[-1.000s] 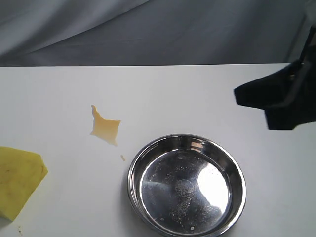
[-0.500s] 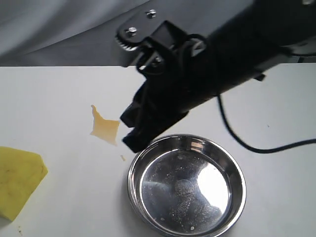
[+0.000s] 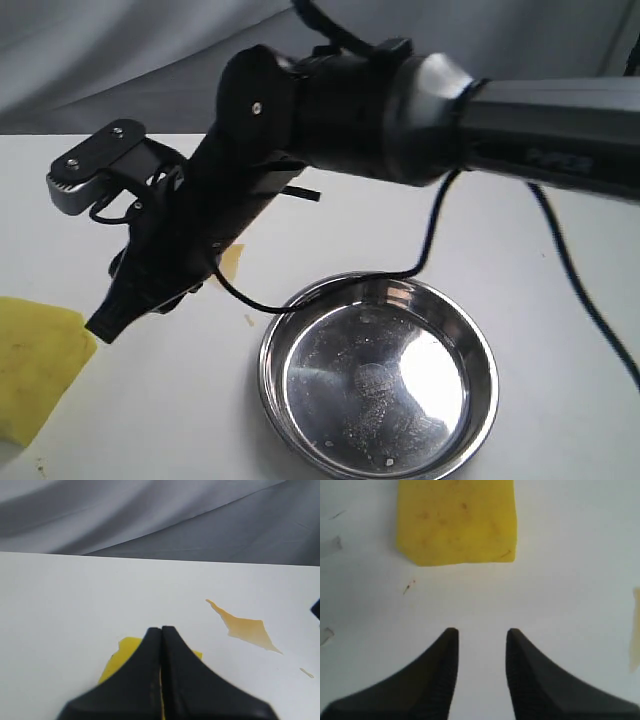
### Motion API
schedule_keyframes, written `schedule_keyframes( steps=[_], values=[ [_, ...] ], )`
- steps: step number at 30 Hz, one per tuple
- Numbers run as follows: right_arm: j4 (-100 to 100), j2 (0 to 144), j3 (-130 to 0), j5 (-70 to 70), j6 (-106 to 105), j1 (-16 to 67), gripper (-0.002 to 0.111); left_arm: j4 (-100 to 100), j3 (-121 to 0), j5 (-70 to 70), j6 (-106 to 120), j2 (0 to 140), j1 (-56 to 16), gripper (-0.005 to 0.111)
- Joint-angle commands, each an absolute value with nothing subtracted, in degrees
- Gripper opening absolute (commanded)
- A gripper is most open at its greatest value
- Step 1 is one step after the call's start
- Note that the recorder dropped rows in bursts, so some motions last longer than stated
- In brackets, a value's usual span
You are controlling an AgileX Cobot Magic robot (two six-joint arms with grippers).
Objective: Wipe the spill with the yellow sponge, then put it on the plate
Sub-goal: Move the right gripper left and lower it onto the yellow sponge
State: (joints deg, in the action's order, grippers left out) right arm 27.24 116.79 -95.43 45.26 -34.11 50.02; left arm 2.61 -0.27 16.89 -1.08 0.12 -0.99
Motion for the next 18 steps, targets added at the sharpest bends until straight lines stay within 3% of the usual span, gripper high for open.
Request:
schedule_keyframes(
  steps=[1,7,18],
  values=[
    [29.9,122.8,-103.3,45.4,-30.4,50.3,0.050,3.3,0.0,16.3,-1.4,0.0,-1.2,0.000],
    [31.8,130.4,-111.5,44.9,-30.4,50.3,0.059,3.3,0.0,16.3,-1.4,0.0,-1.2,0.000],
    [38.6,138.8,-119.1,37.3,-30.4,50.3,0.059,3.3,0.0,16.3,-1.4,0.0,-1.2,0.000]
  ],
)
